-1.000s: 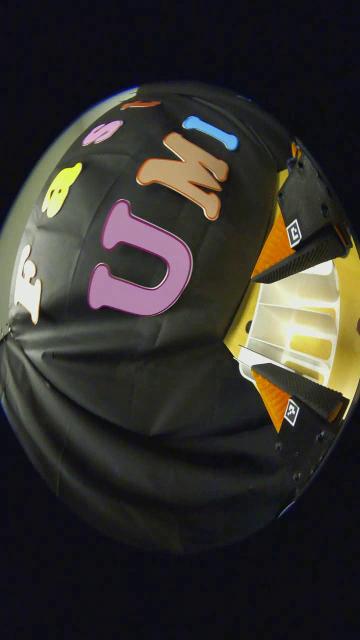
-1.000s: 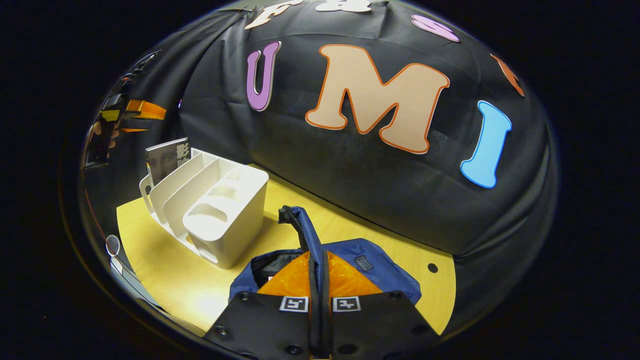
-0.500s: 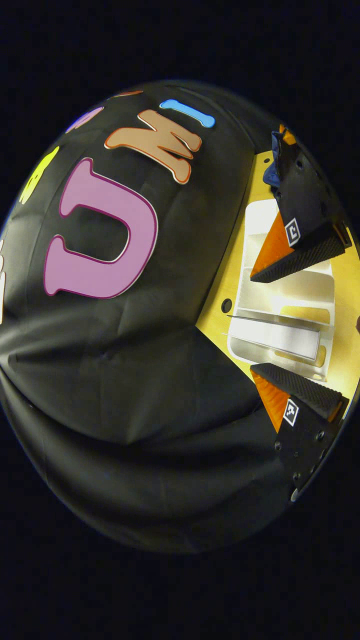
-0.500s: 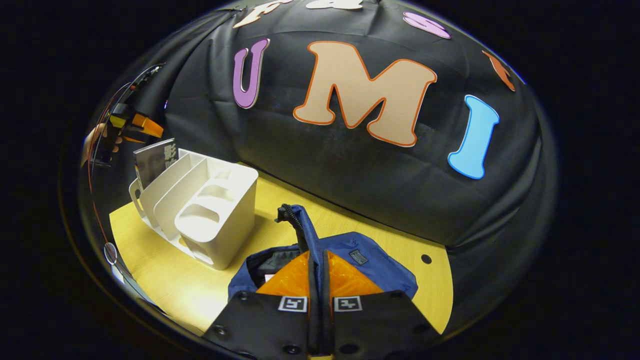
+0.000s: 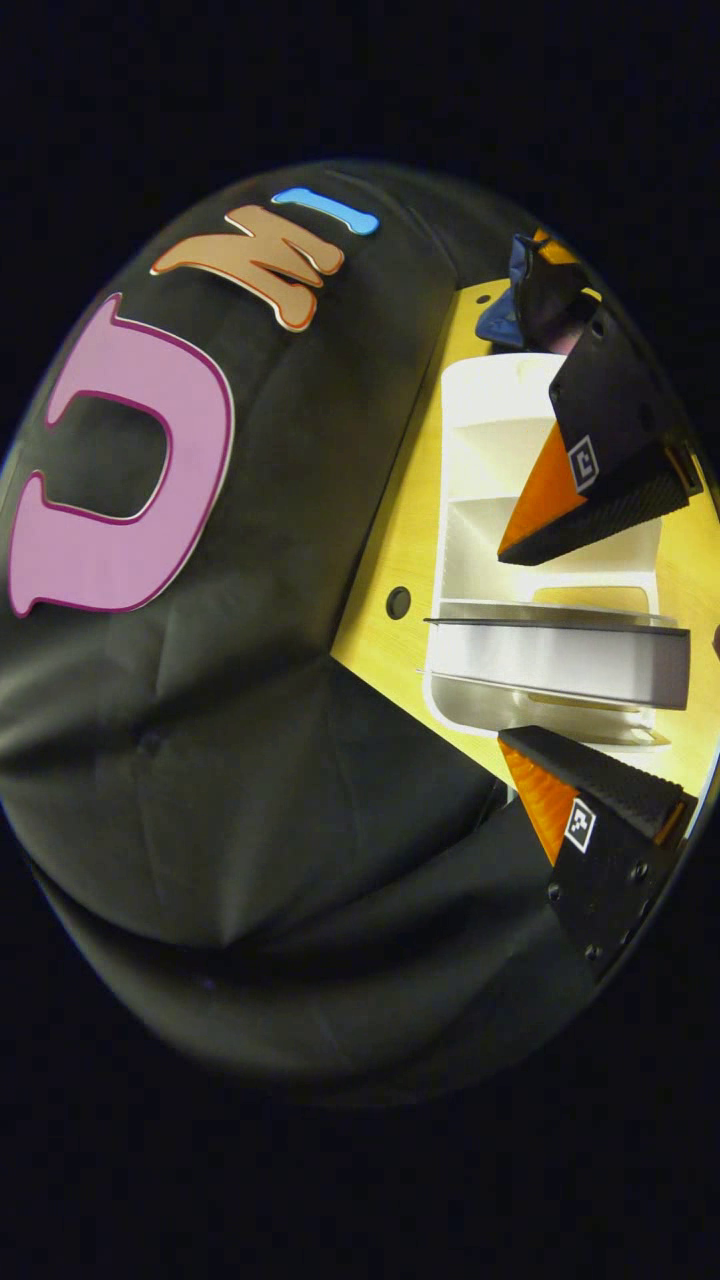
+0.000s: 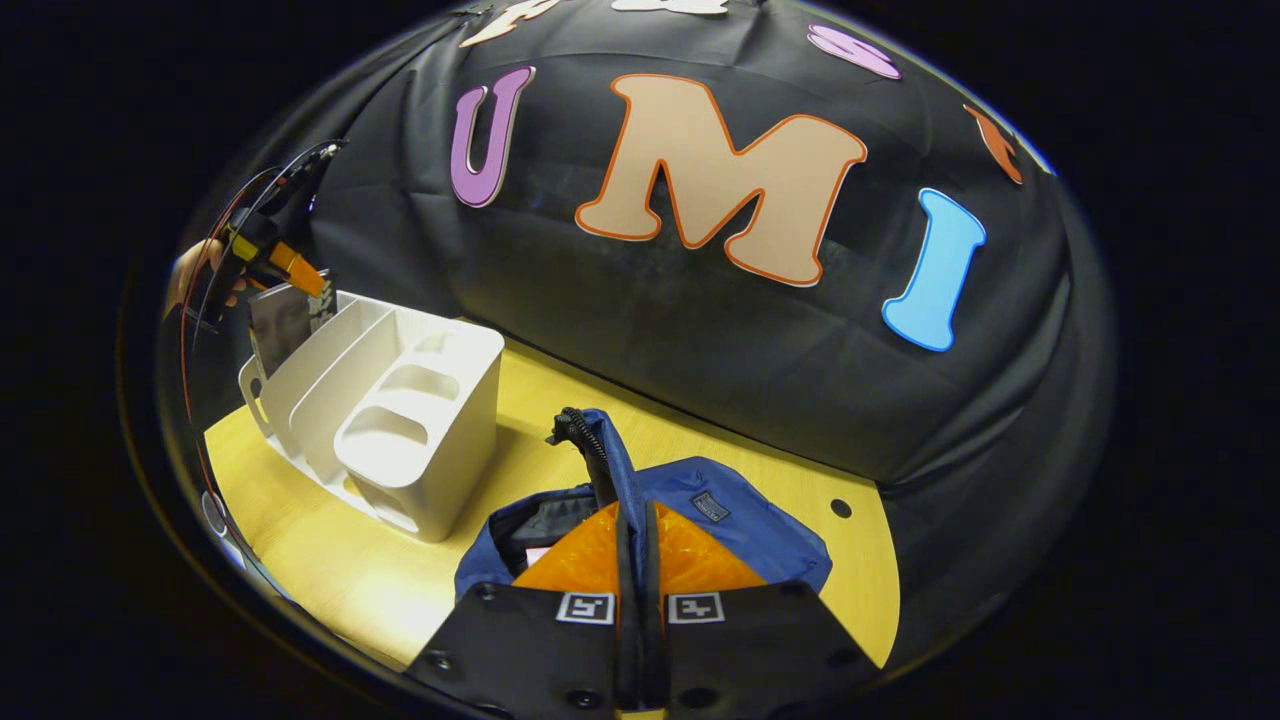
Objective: Open the schoolbag, grab two books from the bookshelf and put them into the schoolbag.
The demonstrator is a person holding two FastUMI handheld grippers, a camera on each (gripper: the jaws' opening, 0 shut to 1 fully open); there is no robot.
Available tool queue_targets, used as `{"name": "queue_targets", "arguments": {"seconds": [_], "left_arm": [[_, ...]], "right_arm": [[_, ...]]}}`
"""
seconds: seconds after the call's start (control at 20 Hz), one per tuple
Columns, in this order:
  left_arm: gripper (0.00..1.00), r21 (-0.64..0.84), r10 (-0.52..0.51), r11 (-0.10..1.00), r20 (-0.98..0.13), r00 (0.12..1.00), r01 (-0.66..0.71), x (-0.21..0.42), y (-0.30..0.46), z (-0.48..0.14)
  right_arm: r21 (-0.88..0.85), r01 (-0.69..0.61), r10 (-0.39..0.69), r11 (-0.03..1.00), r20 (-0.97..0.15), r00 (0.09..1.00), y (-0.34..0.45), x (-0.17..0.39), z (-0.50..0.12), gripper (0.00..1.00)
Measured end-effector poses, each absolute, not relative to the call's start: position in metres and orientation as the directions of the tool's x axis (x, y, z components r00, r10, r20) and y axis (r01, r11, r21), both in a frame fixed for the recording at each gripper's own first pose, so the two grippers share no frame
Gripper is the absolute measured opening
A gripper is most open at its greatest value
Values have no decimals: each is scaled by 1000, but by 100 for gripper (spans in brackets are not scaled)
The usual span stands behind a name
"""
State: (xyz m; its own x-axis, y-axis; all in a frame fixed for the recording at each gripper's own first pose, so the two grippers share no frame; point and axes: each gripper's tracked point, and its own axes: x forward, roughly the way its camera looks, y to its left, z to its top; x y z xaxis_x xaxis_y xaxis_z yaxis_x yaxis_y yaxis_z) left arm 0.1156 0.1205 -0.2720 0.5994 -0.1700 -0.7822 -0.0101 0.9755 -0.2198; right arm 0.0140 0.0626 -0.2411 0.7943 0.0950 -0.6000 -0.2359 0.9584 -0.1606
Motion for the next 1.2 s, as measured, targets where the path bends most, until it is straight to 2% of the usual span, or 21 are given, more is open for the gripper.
{"name": "queue_targets", "arguments": {"seconds": [0.05, 0.1, 0.2, 0.25, 0.55, 0.65, 0.75, 0.95, 1.2], "left_arm": [[91, -211, -168, 977, -795, 582, -6, 116, 118, -277], [94, -202, -164, 979, -809, 565, -5, 115, 116, -281], [91, -198, -166, 980, -825, 541, 0, 114, 114, -289], [94, -199, -172, 980, -831, 529, 6, 113, 112, -291], [66, -138, -129, 990, -869, 477, 16, 103, 122, -301], [52, -124, -115, 992, -888, 446, 7, 94, 125, -303], [44, -115, -104, 993, -895, 435, 1, 94, 125, -306], [39, -146, -107, 988, -893, 438, -58, 93, 117, -300], [39, -161, -113, 986, -855, 506, -52, 104, 116, -292]], "right_arm": [[-159, -230, 90, 960, -602, 794, 62, 13, -242, 6], [-160, -224, 85, 961, -602, 794, 62, 13, -243, 5], [-159, -217, 79, 963, -605, 793, 62, 12, -243, 5], [-160, -214, 75, 964, -605, 793, 62, 12, -243, 5], [-161, -214, 74, 963, -608, 790, 61, 11, -244, 5], [-160, -217, 76, 963, -609, 790, 60, 10, -244, 5], [-158, -221, 81, 962, -609, 789, 61, 10, -244, 5], [-155, -233, 93, 960, -611, 787, 62, 9, -244, 5], [-150, -256, 114, 955, -612, 783, 64, 9, -244, 5]]}}
